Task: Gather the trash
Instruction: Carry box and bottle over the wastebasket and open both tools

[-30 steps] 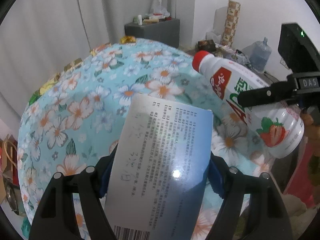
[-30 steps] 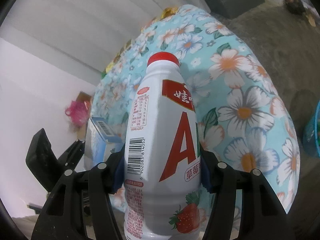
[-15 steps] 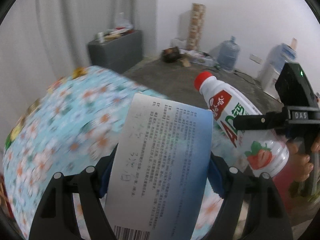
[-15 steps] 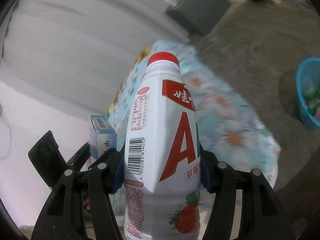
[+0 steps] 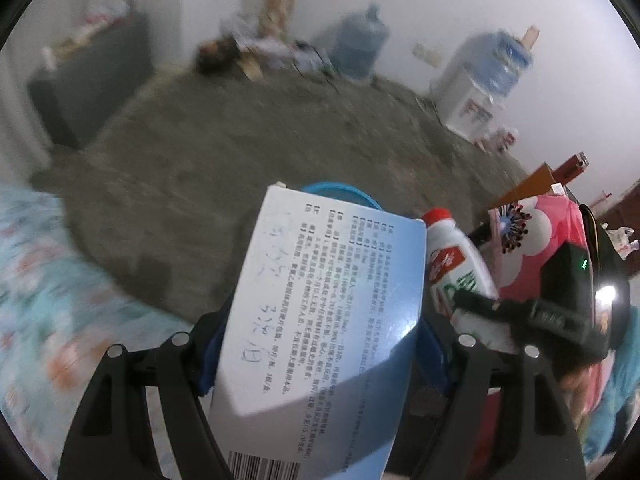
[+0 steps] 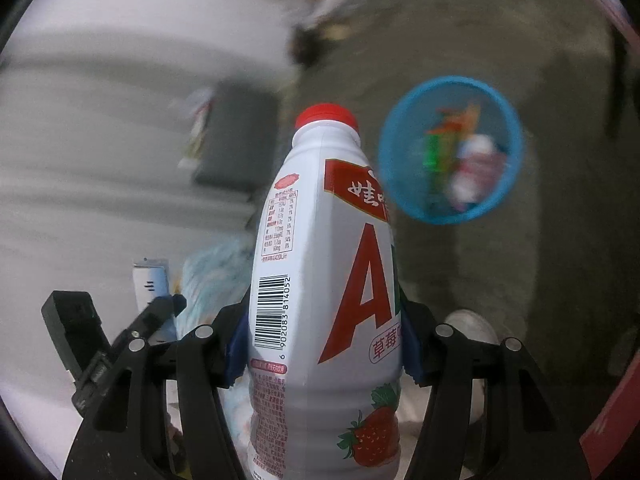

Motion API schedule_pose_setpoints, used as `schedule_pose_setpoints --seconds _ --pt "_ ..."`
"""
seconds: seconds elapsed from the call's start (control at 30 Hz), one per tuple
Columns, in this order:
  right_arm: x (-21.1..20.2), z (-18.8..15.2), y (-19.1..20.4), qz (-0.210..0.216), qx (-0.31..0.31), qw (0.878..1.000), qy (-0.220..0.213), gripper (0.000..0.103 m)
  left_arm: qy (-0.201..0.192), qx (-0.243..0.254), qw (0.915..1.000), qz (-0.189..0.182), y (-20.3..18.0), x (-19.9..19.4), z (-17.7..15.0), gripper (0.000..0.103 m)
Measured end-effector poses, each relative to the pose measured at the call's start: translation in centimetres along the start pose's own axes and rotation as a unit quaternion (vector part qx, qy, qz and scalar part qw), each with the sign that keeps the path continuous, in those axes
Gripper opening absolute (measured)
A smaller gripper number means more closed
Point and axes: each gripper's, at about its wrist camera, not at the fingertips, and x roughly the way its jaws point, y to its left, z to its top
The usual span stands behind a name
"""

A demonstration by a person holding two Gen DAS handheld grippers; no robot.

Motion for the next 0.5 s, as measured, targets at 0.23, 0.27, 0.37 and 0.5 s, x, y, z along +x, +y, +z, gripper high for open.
schedule_pose_setpoints --seconds 0.23,0.27,0.37,0.5 --pt "4.4 4.0 -5.6 -0.03 0.102 0.994 0.005 0.057 0.076 0.009 0.9969 0.017 -2.2 12.0 5.7 0.075" --pt "5.4 5.0 -6.3 -0.032 0.115 0.993 0.01 0.057 0.084 0.01 0.9963 0.019 -2.3 13.6 6.3 0.075" --pt "7.7 7.6 -7.8 -0.029 0.153 0.988 0.006 0.06 0.078 0.013 0.9963 0.034 -2.8 17.4 8.5 0.075" --pt "11.5 11.2 -9.8 -0.065 0.158 0.985 0.003 0.072 0.049 0.001 0.9974 0.053 -2.9 20.2 9.5 0.09"
